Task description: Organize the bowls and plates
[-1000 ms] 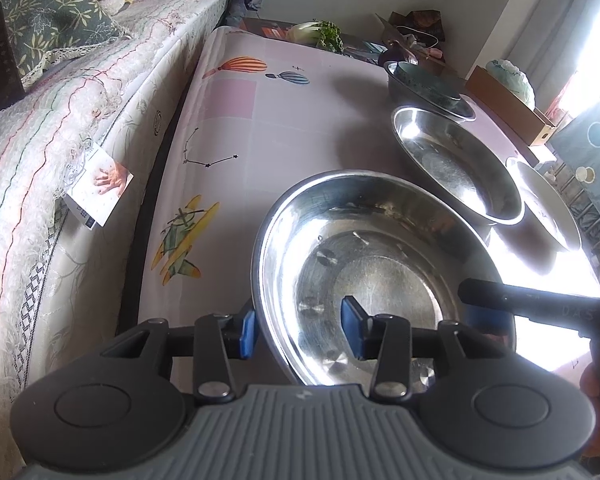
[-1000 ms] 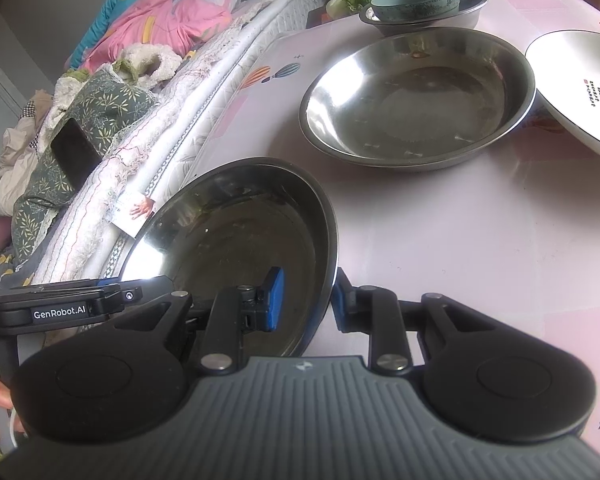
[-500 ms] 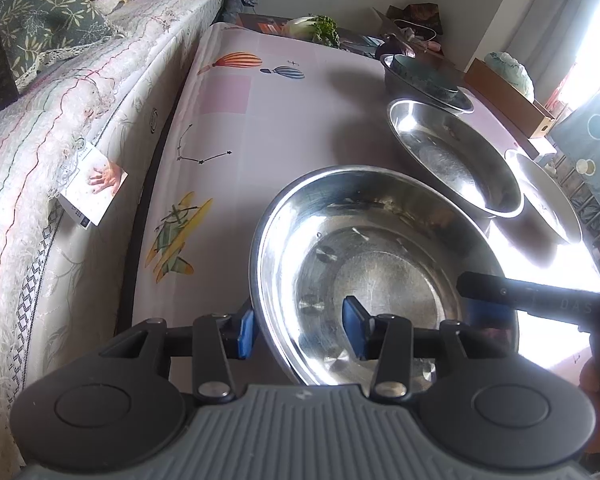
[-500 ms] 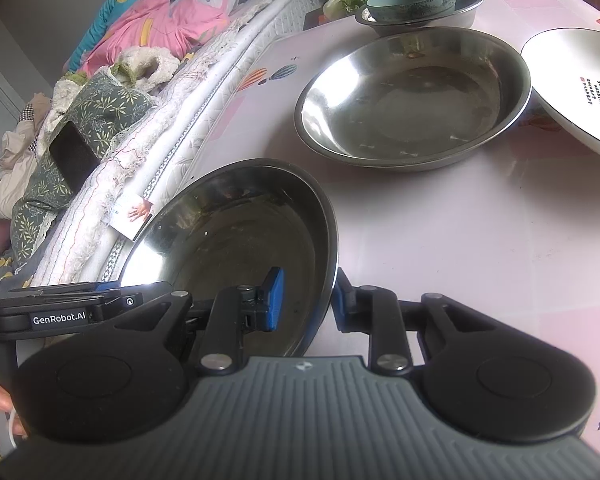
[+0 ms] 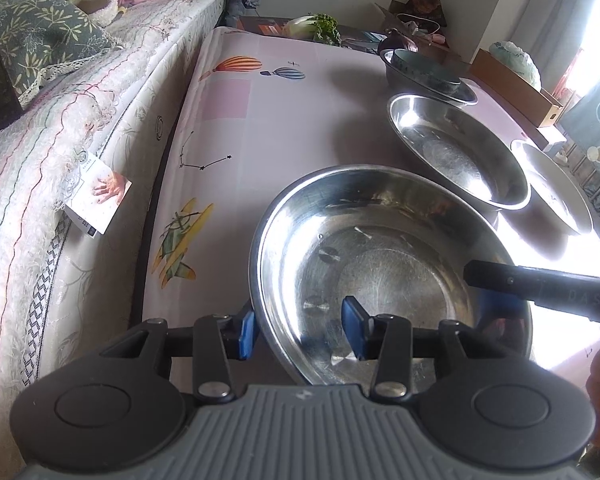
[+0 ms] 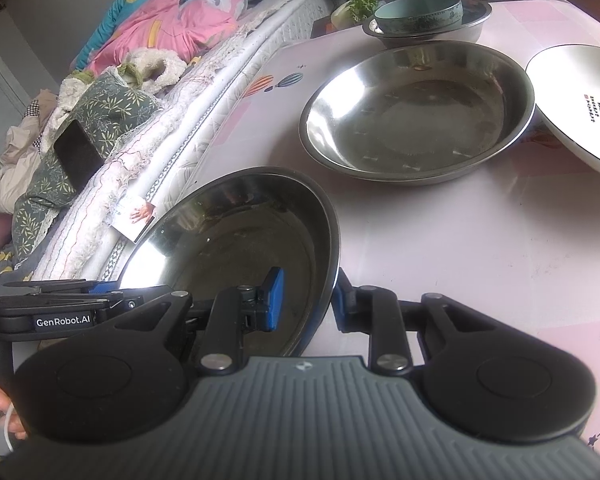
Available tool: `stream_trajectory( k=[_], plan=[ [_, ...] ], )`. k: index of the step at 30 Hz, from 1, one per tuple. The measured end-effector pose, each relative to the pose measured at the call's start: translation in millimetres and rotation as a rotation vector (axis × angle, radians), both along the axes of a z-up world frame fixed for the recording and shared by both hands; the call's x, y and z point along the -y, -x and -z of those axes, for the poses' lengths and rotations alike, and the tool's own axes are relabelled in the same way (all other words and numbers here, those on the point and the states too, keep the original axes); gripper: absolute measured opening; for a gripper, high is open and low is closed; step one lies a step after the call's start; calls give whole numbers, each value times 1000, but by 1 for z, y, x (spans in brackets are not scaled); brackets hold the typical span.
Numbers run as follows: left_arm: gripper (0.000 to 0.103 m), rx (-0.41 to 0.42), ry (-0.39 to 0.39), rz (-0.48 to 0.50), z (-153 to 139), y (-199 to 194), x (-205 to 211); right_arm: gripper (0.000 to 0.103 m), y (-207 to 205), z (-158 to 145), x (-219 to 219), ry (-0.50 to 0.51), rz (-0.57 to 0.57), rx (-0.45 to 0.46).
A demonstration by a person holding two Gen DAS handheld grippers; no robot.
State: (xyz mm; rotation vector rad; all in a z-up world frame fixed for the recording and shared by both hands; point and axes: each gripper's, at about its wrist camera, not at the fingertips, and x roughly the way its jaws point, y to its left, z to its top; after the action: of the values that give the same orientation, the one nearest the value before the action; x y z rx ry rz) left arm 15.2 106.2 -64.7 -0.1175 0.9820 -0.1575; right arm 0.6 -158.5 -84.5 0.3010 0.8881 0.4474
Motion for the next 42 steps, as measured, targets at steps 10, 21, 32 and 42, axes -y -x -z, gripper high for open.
stream_trajectory(
  k=[10,21,32,42],
  plan=[
    [44,15,-12,3,-5,4,3,24,1,0,3,-2,0,4],
    [44,25,-20,9,-8,8,5,24,4,-2,2,2,-1,8],
    [44,3,-43,42,3,3,7,25,8,1,1,58,1,20],
    [44,14,-88,57,4,-4,13,24,4,3,1,69,8,37]
  ],
)
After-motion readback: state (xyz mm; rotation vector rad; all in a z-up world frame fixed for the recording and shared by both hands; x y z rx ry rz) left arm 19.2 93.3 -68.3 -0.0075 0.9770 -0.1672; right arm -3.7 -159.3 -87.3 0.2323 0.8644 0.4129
